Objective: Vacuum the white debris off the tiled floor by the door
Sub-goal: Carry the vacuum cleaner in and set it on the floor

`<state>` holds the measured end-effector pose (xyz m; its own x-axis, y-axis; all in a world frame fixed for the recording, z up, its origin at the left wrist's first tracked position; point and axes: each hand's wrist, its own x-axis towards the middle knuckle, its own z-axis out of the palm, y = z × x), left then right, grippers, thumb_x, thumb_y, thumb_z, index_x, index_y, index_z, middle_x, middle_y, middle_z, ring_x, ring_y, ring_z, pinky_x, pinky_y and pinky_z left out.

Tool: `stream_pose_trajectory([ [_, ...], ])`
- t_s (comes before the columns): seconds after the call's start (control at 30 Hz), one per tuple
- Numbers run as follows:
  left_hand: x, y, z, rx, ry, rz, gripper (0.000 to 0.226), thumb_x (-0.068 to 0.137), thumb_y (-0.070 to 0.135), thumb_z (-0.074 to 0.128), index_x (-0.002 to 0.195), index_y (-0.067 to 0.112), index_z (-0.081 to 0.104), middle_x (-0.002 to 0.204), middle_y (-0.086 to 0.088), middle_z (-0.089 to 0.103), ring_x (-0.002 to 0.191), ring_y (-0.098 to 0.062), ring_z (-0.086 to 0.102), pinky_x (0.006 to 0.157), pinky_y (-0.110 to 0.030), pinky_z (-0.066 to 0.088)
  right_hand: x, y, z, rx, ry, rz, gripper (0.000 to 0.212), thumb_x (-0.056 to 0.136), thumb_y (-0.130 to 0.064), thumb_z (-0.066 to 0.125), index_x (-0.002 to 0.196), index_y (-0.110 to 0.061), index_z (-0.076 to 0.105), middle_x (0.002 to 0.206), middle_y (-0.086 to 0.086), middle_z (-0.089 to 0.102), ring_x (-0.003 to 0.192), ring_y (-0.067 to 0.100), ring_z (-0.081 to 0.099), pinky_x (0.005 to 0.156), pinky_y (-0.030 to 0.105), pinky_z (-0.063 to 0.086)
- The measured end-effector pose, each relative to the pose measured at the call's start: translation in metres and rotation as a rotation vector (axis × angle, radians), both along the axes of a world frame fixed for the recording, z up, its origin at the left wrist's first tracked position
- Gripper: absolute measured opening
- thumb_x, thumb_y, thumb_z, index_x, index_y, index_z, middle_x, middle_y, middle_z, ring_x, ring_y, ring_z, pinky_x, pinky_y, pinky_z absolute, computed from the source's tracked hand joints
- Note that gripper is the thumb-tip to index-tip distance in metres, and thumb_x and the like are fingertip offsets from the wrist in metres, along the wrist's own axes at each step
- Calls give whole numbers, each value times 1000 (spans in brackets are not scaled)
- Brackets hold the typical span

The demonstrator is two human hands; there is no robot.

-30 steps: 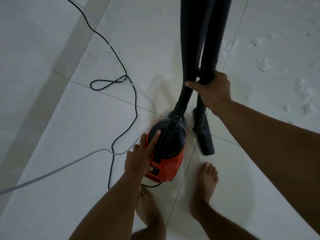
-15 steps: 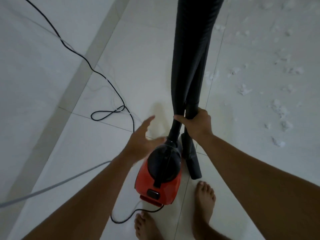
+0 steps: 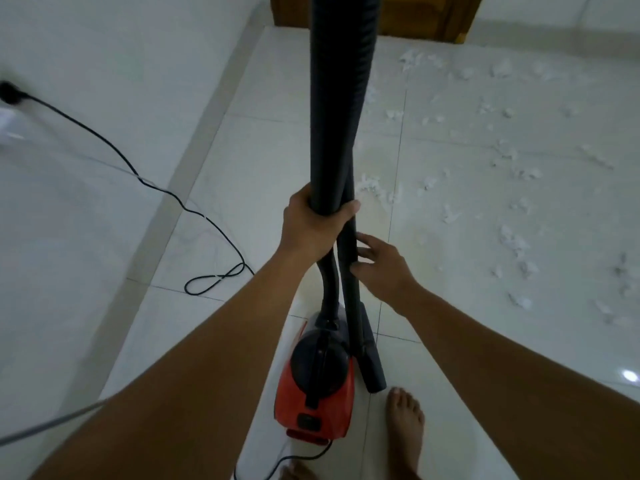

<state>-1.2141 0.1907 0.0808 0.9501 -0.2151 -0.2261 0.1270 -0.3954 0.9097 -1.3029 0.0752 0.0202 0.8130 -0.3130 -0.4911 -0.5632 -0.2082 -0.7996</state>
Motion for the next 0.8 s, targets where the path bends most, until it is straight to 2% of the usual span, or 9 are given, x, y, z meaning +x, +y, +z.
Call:
stream_pose_trajectory([
  [0.13,-14,-1,-17,6,93,-20,44,78,30,86,114,15,66,97,6,69,93,-16,69,76,-20,57,28,-40,81,34,-200,-43,55,84,-18,62,137,-34,60,124,-9,71,116,10,66,103,37,52],
  [0.17,-17,-2,-11,28,97,-38,38,79,29,85,109,18,64,94,8,68,90,-14,68,72,-16,54,40,-47,114,43,-260,1,51,86,-18,65,136,-32,60,123,-9,70,114,7,65,102,36,52],
  [0.3,-23,-8,7,78,79,-90,30,83,27,82,97,26,56,82,20,58,74,0,58,58,-5,46,91,-56,228,-45,-391,278,22,94,-19,69,112,-22,58,100,-10,64,73,-18,61,60,7,52],
  [0.4,-29,-5,16,107,116,-93,30,83,27,82,85,33,53,78,20,58,75,-4,60,62,-9,45,106,-55,264,-114,-381,360,19,92,-25,74,97,-26,56,92,-2,67,65,-5,65,57,11,51],
  [0.47,-33,3,25,156,203,-154,33,82,26,83,83,36,51,79,18,57,81,-10,62,70,-19,49,103,-52,280,-175,-388,391,27,91,-25,74,85,-36,50,90,0,67,69,1,65,56,11,51],
  [0.53,-37,22,33,258,309,-291,37,76,26,86,97,32,57,88,16,60,90,-12,61,82,-25,49,92,-46,297,-221,-390,423,33,91,-23,74,83,-39,47,92,0,67,75,6,65,59,14,52],
  [0.67,-30,65,46,442,360,-545,90,60,35,84,143,22,51,132,-7,63,115,-18,62,97,-38,54,61,-34,338,-394,-447,467,35,92,-23,73,81,-43,47,86,-14,62,76,-2,59,68,16,47],
  [0.73,-22,76,76,341,425,-508,83,75,19,78,150,25,43,132,-9,62,107,-17,63,85,-29,59,40,-31,354,-453,-476,455,24,92,-21,73,89,-37,56,92,-13,66,83,1,63,76,23,53],
  [0.8,-17,80,126,239,484,-332,57,96,12,64,148,23,45,118,-8,66,96,-18,61,67,-20,53,15,-27,367,-510,-455,439,13,92,-18,73,102,-20,65,98,-2,72,84,11,68,81,32,59],
])
